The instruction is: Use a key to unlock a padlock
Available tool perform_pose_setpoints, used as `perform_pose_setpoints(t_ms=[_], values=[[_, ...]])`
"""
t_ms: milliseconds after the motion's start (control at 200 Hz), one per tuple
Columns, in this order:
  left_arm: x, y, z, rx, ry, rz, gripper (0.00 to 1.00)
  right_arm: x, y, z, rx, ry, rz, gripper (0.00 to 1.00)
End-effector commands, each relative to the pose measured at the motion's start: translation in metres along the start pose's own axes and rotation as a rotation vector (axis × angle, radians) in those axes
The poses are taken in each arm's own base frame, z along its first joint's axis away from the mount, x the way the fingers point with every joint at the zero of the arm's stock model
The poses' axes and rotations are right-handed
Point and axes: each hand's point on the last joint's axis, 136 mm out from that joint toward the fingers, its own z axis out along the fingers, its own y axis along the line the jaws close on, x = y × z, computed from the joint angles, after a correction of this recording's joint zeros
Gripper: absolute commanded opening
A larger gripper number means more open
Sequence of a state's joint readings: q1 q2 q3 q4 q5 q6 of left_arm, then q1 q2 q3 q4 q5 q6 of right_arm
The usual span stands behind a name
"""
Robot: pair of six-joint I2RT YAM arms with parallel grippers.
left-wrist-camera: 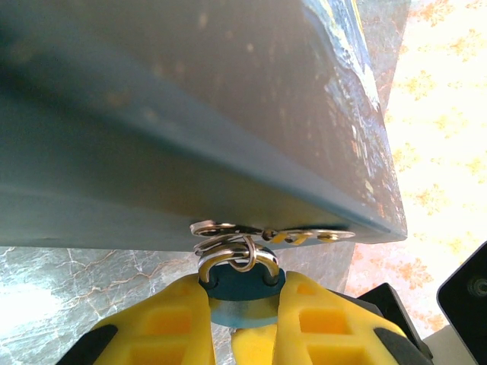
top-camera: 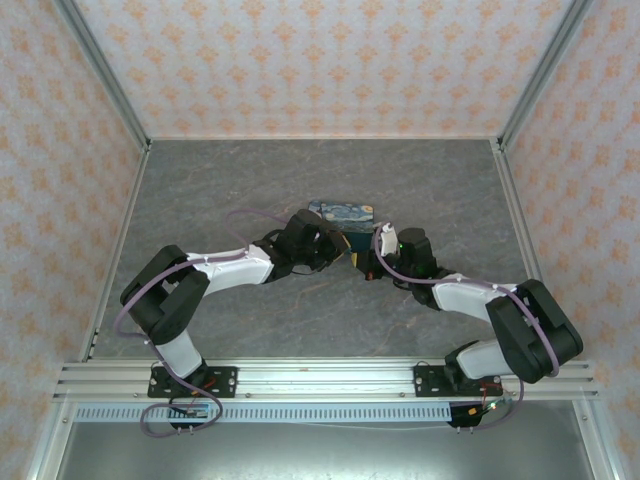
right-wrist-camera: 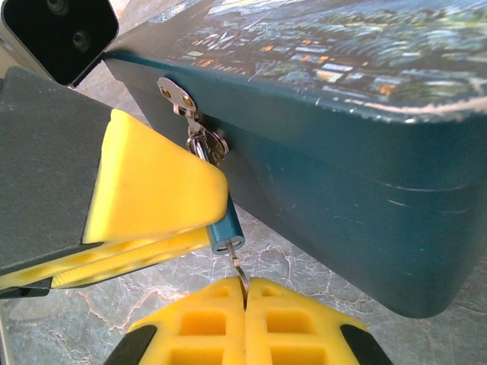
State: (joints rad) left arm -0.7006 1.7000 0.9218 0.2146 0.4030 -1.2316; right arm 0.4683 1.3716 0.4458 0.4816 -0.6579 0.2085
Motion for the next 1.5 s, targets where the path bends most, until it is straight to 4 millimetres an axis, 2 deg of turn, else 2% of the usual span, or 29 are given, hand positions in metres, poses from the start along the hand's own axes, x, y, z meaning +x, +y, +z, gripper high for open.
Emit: perform_pose_setpoints(t_ms=[0, 180, 450, 726, 911, 1086, 1296, 1496], values=[[0.048, 0.013, 0.007, -0.038, 0.166, 0.026, 0.14, -0.089, 0.063, -0.02, -0.163, -0.277, -0.221, 0.0], [0.053, 0.007, 0.006, -0.032, 0.198, 0.024, 0.14, -0.088, 0.069, -0.019, -0.176, -0.271, -0.256, 0.0], [0.056, 0.009, 0.005, -0.057, 0.218, 0.008, 0.14, -0.083, 0.072, -0.016, -0.132, -0.268, -0.335, 0.0], [0.055, 0.008, 0.005, -0.067, 0.214, 0.004, 0.14, -0.093, 0.082, -0.02, -0.135, -0.296, -0.384, 0.0], [0.052, 0.009, 0.007, -0.056, 0.19, -0.003, 0.14, -0.093, 0.089, -0.016, -0.203, -0.242, -0.306, 0.0], [0.052, 0.006, 0.007, -0.045, 0.188, 0.0, 0.14, -0.086, 0.083, -0.012, -0.21, -0.226, -0.254, 0.0], [0.054, 0.009, 0.006, -0.057, 0.202, 0.015, 0.14, -0.095, 0.08, -0.013, -0.221, -0.227, -0.254, 0.0], [0.056, 0.016, 0.005, -0.081, 0.206, 0.026, 0.14, -0.103, 0.087, -0.016, -0.232, -0.223, -0.3, 0.0]])
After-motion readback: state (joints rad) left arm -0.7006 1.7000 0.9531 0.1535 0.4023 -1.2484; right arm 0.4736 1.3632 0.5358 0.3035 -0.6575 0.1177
